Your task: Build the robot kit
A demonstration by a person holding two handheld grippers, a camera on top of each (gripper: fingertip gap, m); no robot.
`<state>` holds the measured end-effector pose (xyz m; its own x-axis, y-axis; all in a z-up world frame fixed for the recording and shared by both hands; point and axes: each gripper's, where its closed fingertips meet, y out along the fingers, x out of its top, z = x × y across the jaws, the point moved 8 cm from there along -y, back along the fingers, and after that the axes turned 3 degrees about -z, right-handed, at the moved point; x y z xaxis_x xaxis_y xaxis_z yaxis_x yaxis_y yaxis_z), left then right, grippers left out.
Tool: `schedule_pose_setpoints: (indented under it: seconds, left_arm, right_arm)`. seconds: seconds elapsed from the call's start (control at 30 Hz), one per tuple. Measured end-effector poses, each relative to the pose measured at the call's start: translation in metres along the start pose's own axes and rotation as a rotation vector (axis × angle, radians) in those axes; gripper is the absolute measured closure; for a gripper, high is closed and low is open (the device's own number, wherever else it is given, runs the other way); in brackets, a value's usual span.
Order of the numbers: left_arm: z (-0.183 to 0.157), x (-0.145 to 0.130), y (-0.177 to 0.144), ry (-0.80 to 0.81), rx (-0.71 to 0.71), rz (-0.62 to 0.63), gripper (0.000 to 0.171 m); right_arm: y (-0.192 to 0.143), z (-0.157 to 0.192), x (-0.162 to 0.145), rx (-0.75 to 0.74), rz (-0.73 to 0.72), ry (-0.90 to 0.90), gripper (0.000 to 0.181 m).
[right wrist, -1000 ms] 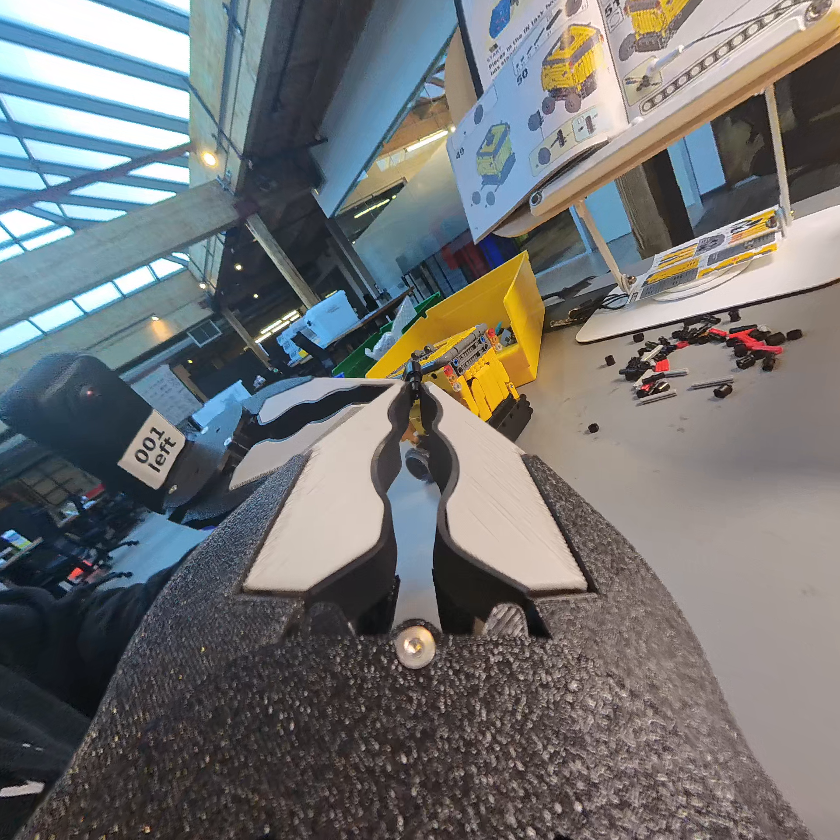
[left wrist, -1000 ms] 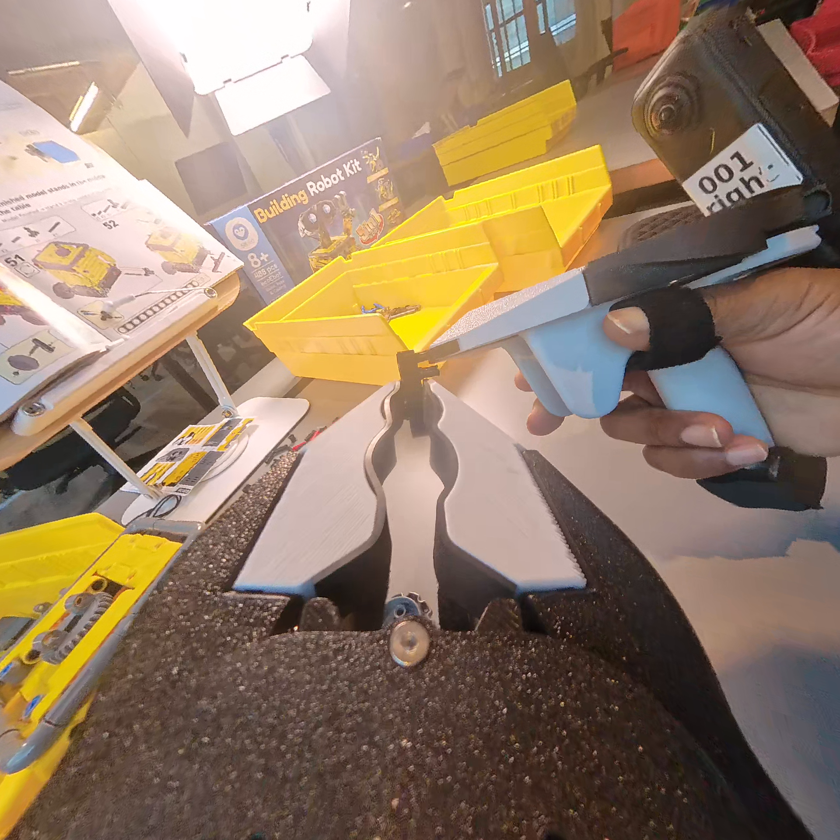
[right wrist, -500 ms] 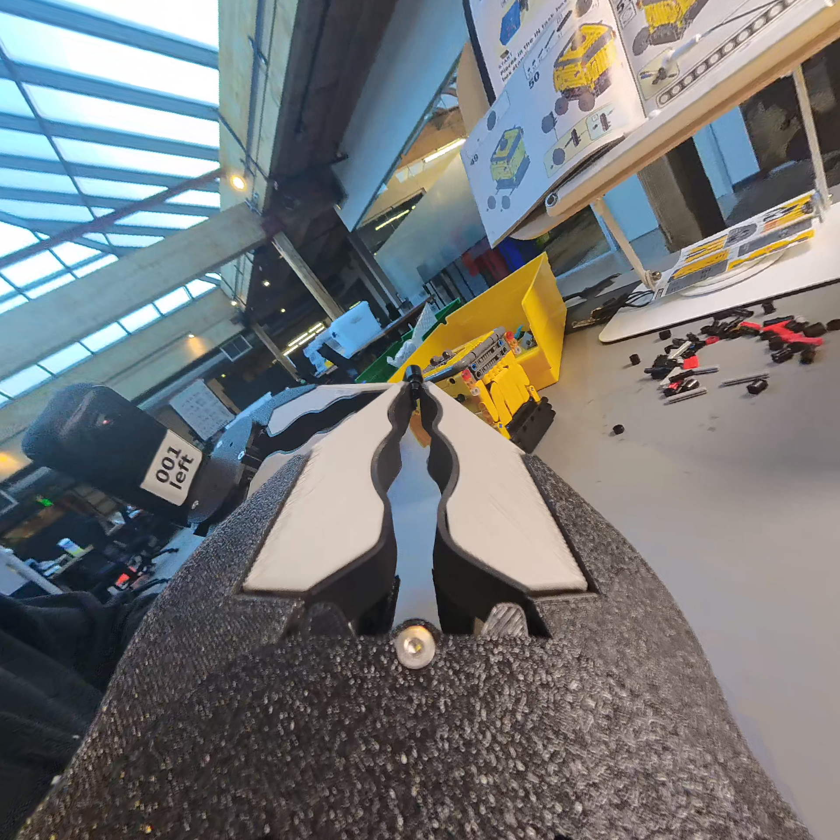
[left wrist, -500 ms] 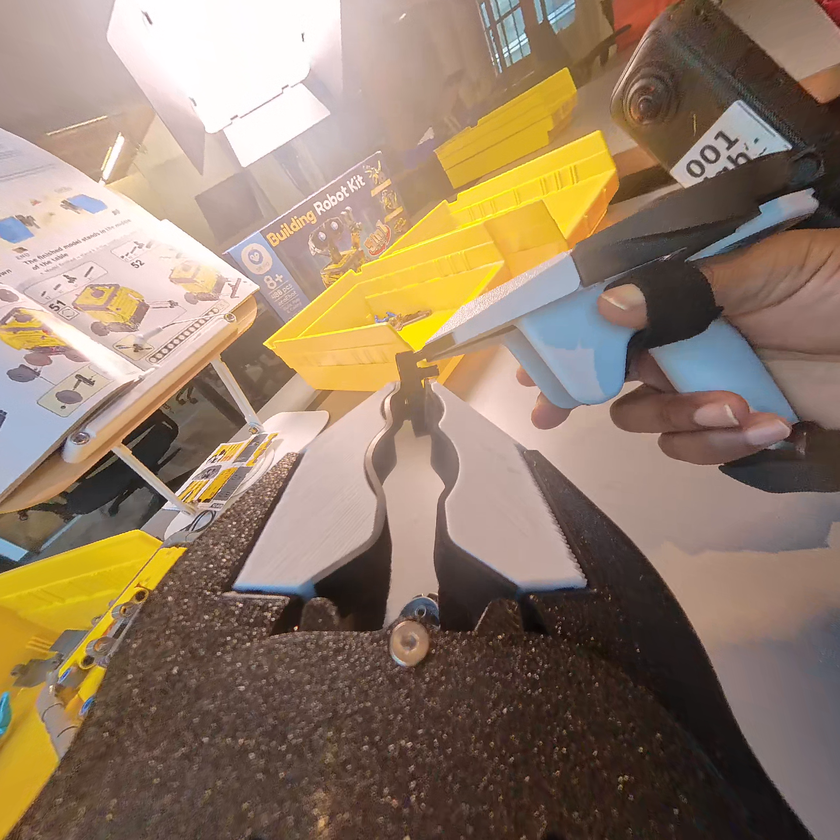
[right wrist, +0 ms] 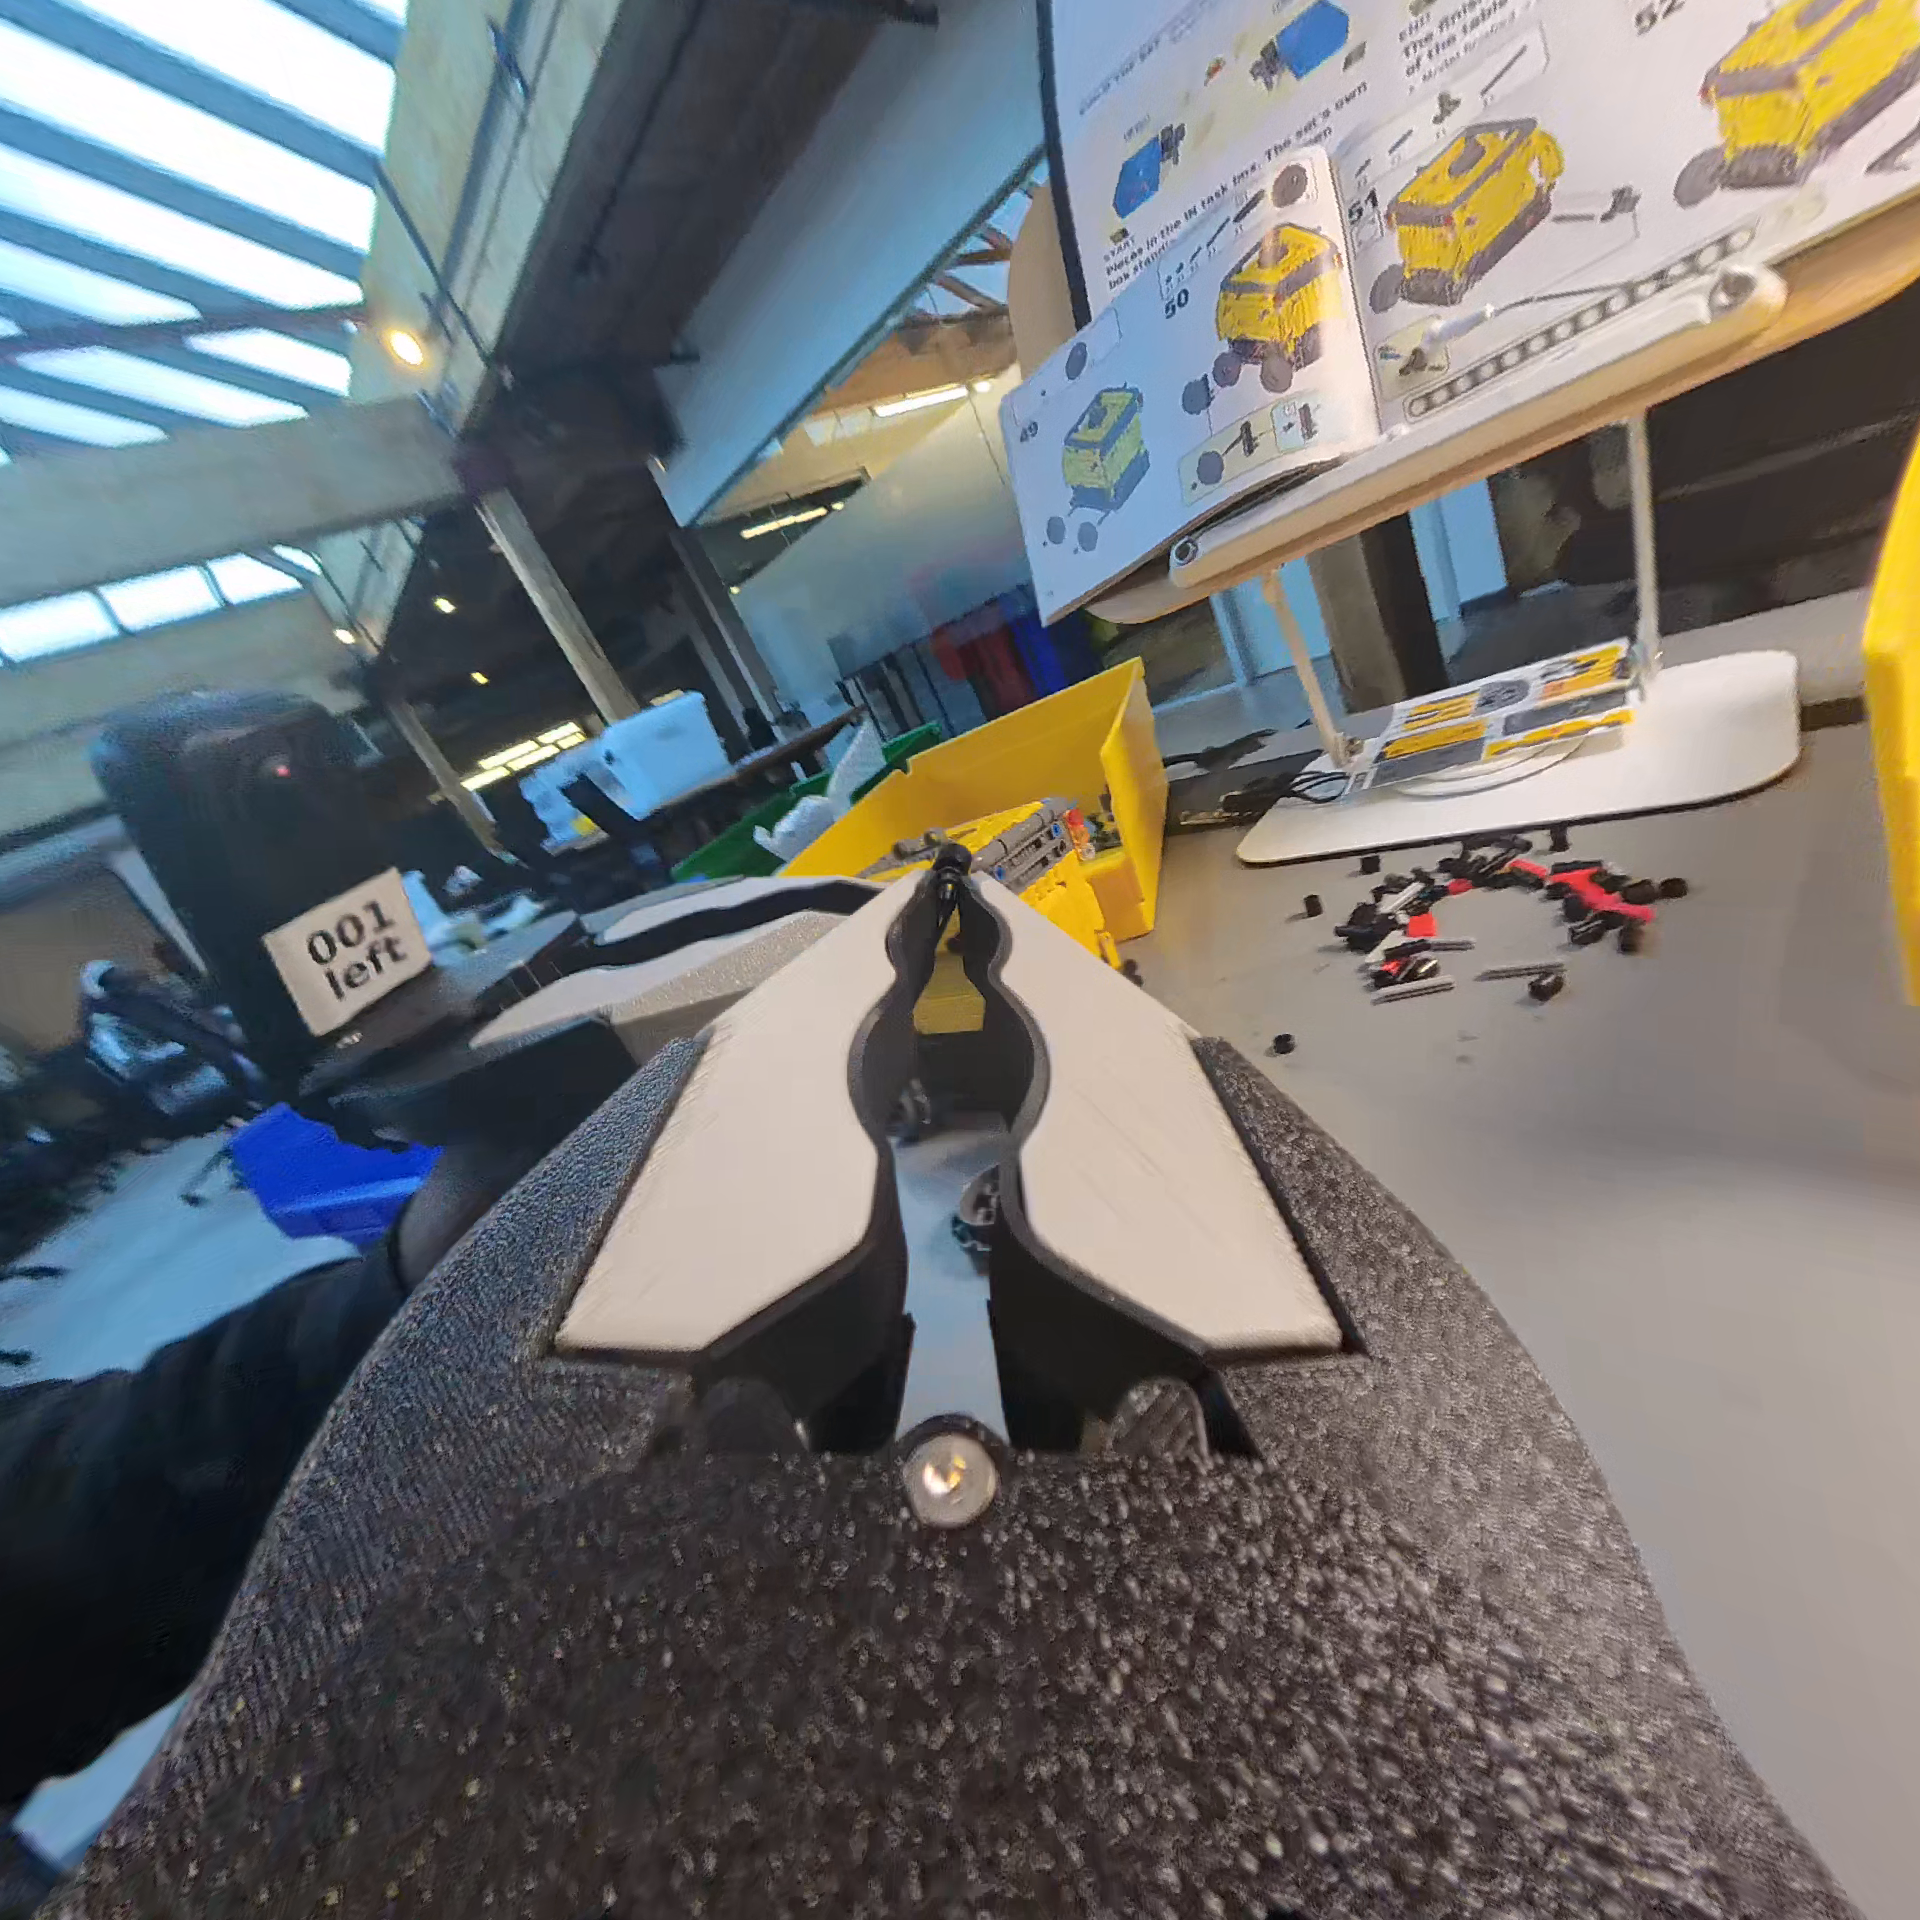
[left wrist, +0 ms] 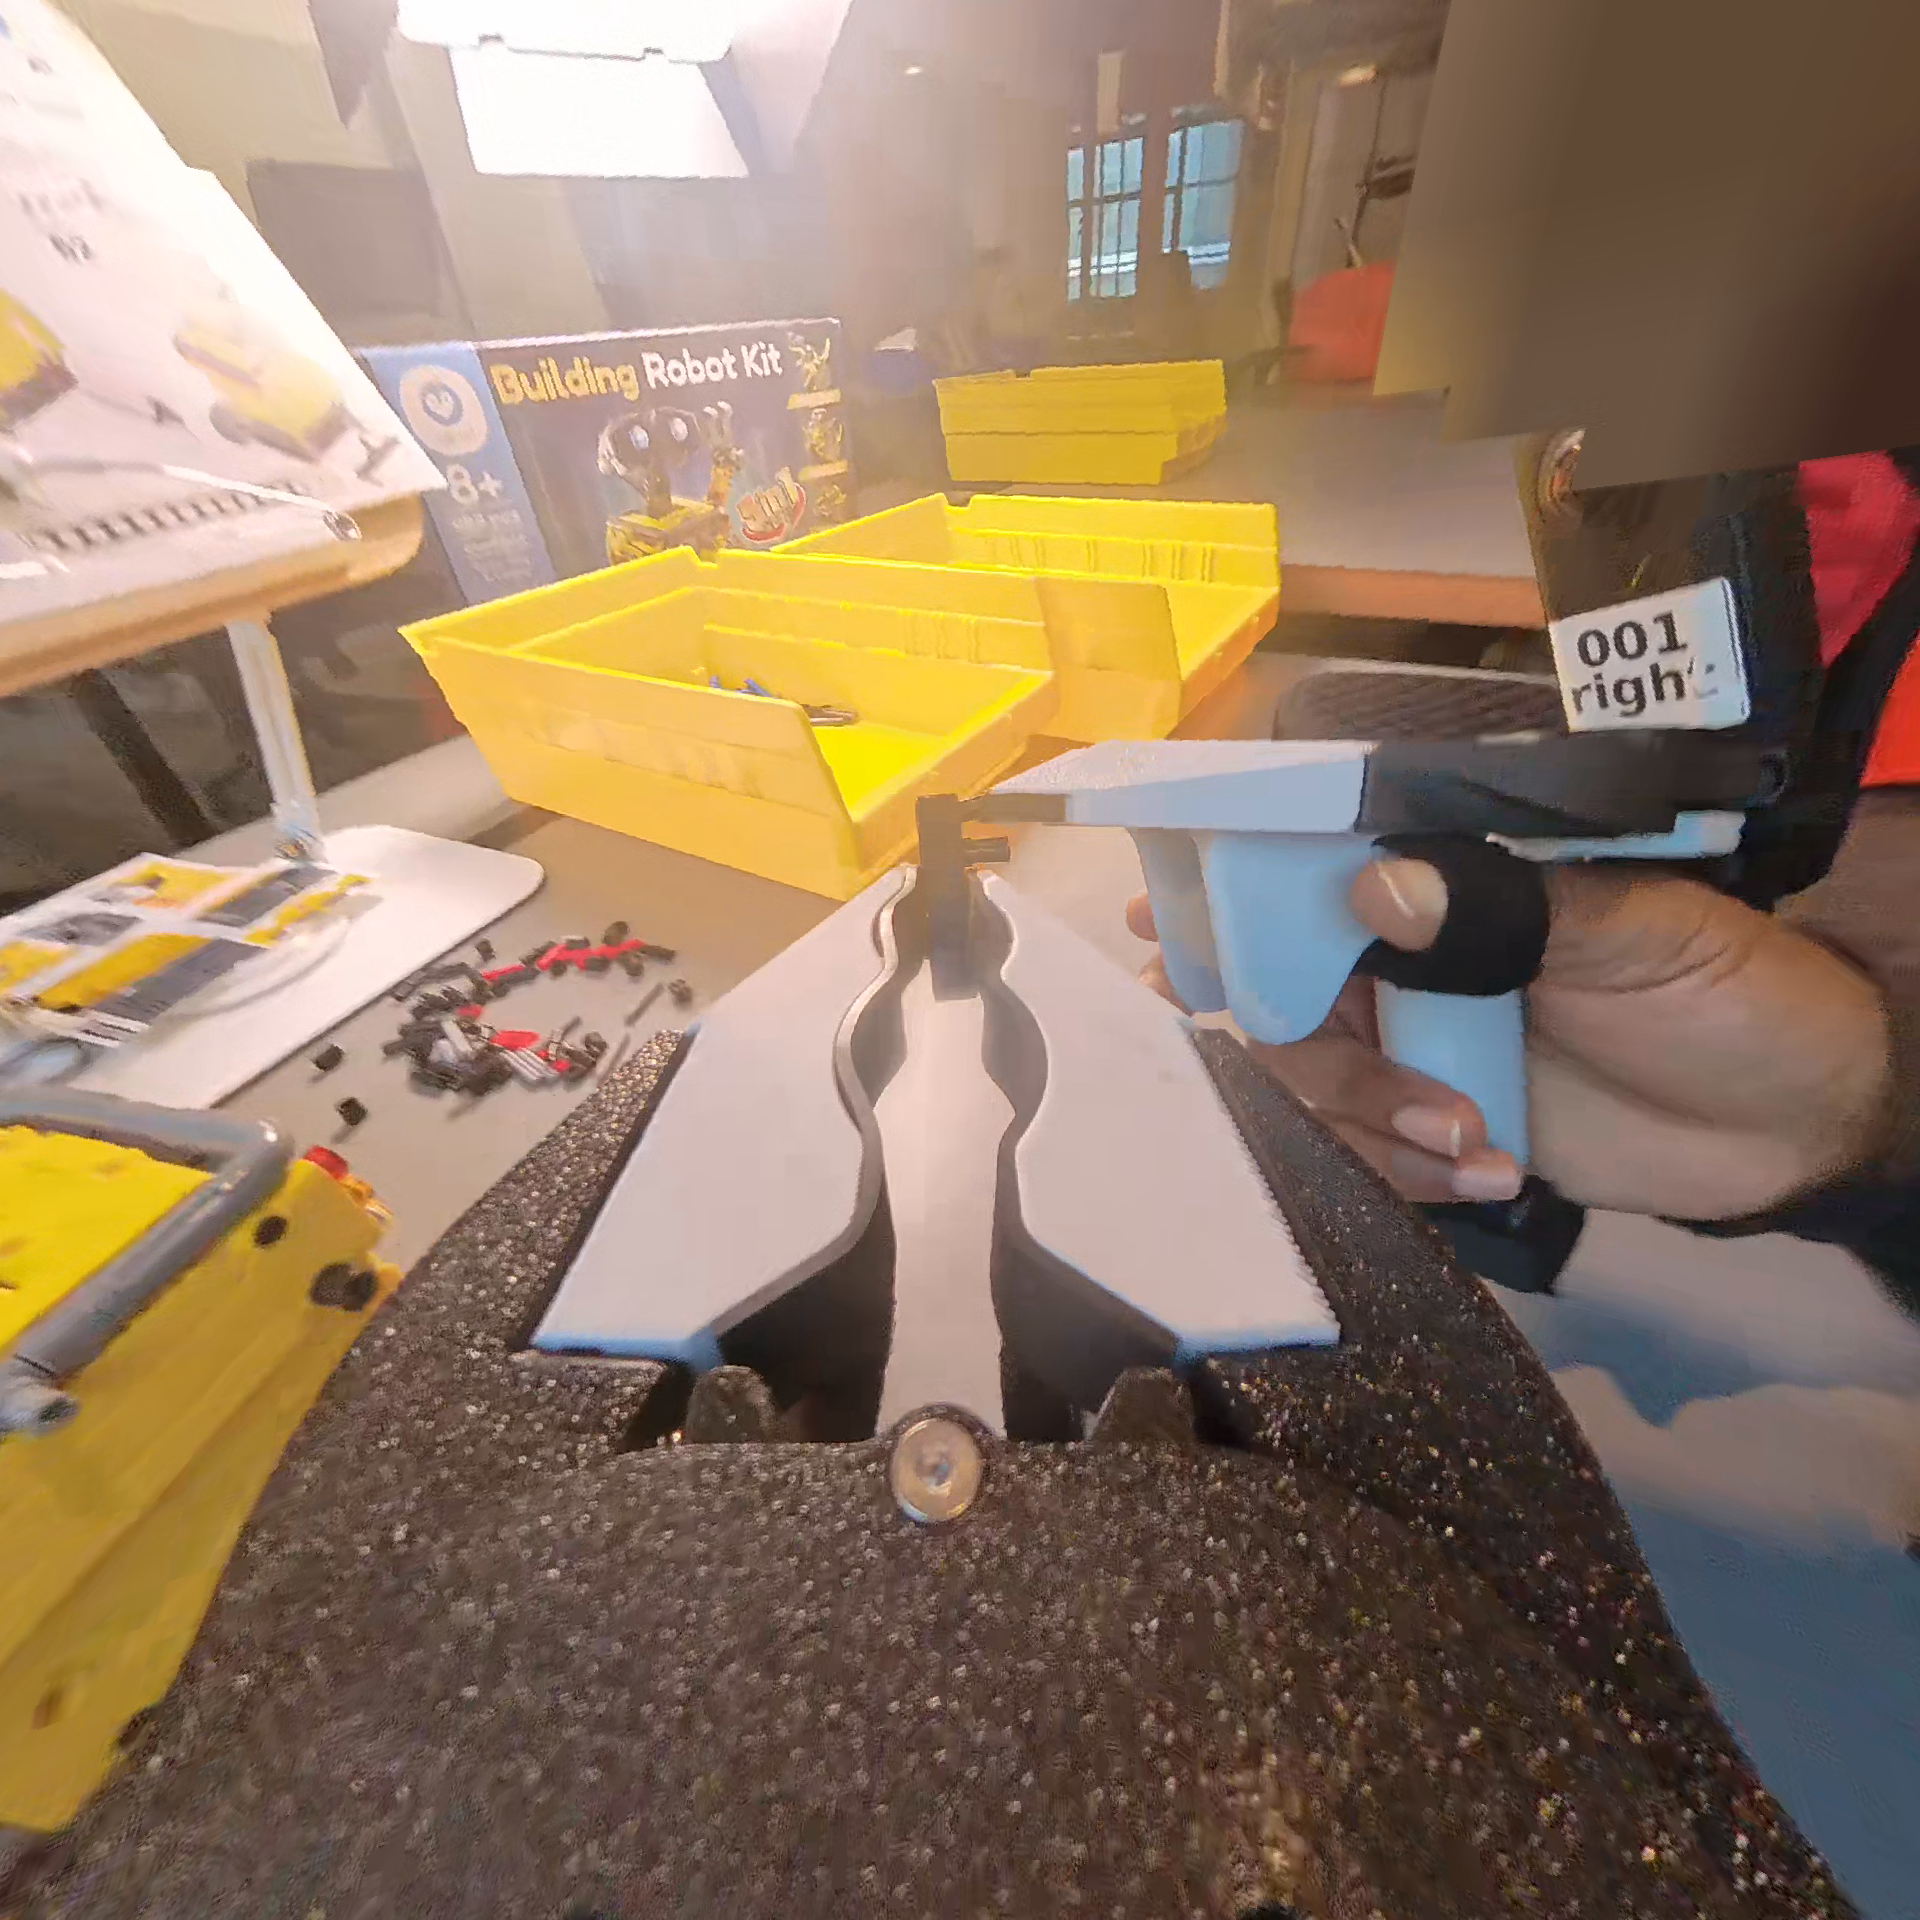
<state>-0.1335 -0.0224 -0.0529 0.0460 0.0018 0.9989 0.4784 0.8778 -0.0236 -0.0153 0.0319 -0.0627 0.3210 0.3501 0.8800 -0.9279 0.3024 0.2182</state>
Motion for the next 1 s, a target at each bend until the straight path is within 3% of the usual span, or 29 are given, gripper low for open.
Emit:
schedule_pose_setpoints:
  seconds: [0.13, 0.3, 0.4, 0.47, 0.77, 0.83, 1.0]
  left_arm:
    - [0.003, -0.001, -0.001, -0.074, -0.016, -0.013, 0.167]
    - [0.002, -0.002, 0.002, -0.08, -0.01, 0.006, 0.167]
    - [0.005, -0.003, 0.004, -0.199, -0.033, 0.009, 0.167]
    - [0.008, -0.005, 0.004, -0.267, -0.052, 0.009, 0.167]
    - [0.011, -0.007, -0.001, -0.281, -0.099, 0.01, 0.167]
    - [0.01, -0.006, -0.002, -0.229, -0.087, 0.017, 0.167]
    - [0.001, -0.001, -0.002, -0.031, -0.007, 0.008, 0.166]
  right_arm:
    - [0.002, 0.005, 0.001, -0.038, 0.039, -0.194, 0.178]
    - [0.002, 0.006, 0.002, -0.071, 0.043, -0.301, 0.178]
    - [0.003, 0.007, 0.003, -0.098, 0.05, -0.422, 0.177]
    - [0.004, 0.005, 0.003, -0.09, 0.072, -0.445, 0.177]
    - [0.006, 0.008, 0.005, -0.045, 0.154, -0.591, 0.177]
    - [0.007, 0.008, 0.005, -0.039, 0.165, -0.593, 0.177]
    - [0.006, 0.008, 0.004, -0.03, 0.083, -0.322, 0.177]
